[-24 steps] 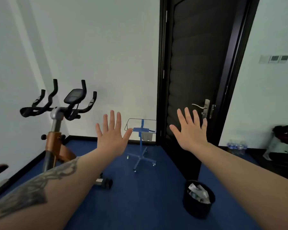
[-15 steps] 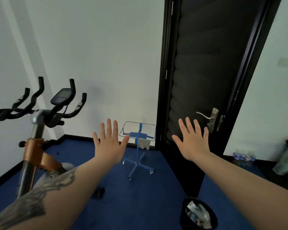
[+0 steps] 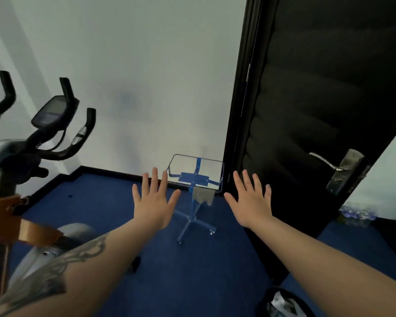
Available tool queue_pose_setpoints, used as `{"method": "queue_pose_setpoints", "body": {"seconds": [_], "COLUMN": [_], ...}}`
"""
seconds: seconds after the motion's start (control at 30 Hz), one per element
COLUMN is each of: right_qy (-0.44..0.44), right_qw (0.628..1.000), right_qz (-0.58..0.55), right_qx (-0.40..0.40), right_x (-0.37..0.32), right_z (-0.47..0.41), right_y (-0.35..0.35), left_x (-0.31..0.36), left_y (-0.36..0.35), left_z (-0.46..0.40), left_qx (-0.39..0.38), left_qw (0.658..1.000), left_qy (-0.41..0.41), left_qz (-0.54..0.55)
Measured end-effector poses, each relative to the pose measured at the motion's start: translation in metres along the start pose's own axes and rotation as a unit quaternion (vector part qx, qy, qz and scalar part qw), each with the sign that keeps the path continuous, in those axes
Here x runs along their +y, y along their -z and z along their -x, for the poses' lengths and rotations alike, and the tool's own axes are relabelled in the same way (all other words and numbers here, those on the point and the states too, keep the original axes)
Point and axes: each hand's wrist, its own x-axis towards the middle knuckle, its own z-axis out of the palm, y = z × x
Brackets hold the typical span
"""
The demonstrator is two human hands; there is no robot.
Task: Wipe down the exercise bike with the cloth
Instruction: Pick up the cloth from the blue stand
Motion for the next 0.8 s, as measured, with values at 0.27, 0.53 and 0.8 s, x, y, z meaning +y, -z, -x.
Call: {"method": "queue_pose_setpoints", "body": {"seconds": [0.27,0.53,0.8], "right_qy": [-0.021,-0.011,0.003], "right_qw": [0.997,0.988,0.968], "right_qz": [-0.032,-0.036,-0.045], "right_qx": [-0.070,-0.149,-0.248], "right_x": [0.009,0.055,0.084], "right_z": [-0.108,-0.235,-0.338], "right_y": [-0.055,-0.127,-0.202], "left_x": [-0.006,0.014,0.024], "left_y": [-0.071,-0.152,-0.236], "left_z": [-0.112,-0.223,-0.301], "left_qx": [-0.091,-0.149,-0.214], "left_qw": [0.996,0.988,0.975], "left_qy": [-0.009,0.027,0.066], "left_qz": [-0.013,-0.015,0.003]}}
